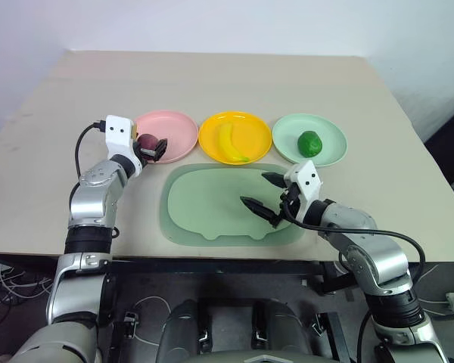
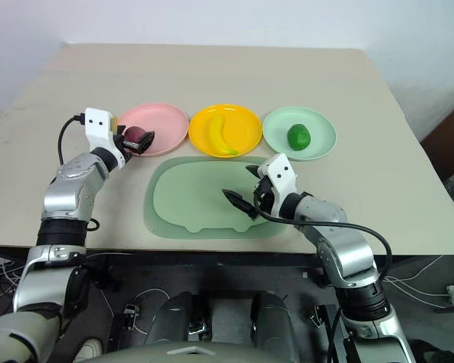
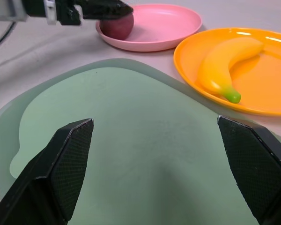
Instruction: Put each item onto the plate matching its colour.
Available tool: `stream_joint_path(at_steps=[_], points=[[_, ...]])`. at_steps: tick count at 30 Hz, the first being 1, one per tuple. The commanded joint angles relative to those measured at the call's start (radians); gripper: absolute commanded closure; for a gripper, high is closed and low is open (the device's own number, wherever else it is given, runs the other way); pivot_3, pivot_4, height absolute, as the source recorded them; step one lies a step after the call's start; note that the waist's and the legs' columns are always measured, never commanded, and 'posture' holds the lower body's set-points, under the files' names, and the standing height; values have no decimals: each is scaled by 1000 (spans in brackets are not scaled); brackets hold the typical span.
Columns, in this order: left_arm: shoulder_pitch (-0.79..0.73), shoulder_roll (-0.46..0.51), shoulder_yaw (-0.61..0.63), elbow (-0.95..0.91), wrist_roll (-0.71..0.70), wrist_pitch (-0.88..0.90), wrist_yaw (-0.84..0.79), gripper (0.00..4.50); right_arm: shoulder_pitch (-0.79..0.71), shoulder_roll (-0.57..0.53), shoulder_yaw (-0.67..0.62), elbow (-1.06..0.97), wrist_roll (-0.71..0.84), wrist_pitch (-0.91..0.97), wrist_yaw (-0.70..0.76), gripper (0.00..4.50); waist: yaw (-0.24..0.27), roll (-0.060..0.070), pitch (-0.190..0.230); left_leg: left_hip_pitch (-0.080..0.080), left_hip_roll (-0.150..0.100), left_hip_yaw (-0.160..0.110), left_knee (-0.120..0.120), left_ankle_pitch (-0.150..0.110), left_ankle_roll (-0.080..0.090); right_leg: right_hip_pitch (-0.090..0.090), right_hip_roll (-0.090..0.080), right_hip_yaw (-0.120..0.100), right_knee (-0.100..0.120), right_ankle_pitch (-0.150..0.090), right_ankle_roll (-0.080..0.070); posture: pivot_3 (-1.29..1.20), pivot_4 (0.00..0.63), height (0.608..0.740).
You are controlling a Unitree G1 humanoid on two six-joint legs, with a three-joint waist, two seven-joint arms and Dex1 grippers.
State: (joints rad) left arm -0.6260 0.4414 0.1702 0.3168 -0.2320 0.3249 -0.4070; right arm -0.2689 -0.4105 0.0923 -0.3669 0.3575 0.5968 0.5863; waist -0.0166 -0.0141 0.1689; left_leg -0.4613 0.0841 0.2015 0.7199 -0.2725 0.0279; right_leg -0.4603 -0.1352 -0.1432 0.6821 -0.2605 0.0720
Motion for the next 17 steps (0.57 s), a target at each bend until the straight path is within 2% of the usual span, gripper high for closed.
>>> stream_joint_path(at_steps=[1,7,11,17], points=[[53,26,43,-105,-26,-102,-44,16,30,12,-1,-36,-2,-29,-13,0,0,0,0,0,0,0,0,0,0,0,0,0,0,0,0,0,150,695],[260,53,115,-246,-121,-235,-198,16,51,43,9,-59,25,-22,-15,0,-3,0,0,0,1,0,0,0,0,0,0,0,0,0,0,0,150,695],[434,106,131,-363,-231,-195,-361,16,45,99,-24,-18,61,-1,-49,0,-3,0,0,0,1,0,0,0,0,-1,0,0,0,0,0,0,150,695],[577,124,161,-447,-302,-213,-446,16,45,105,-49,12,73,-35,-35,0,5,0,0,0,2,-1,0,-1,0,0,-2,0,-1,0,-1,0,150,695]])
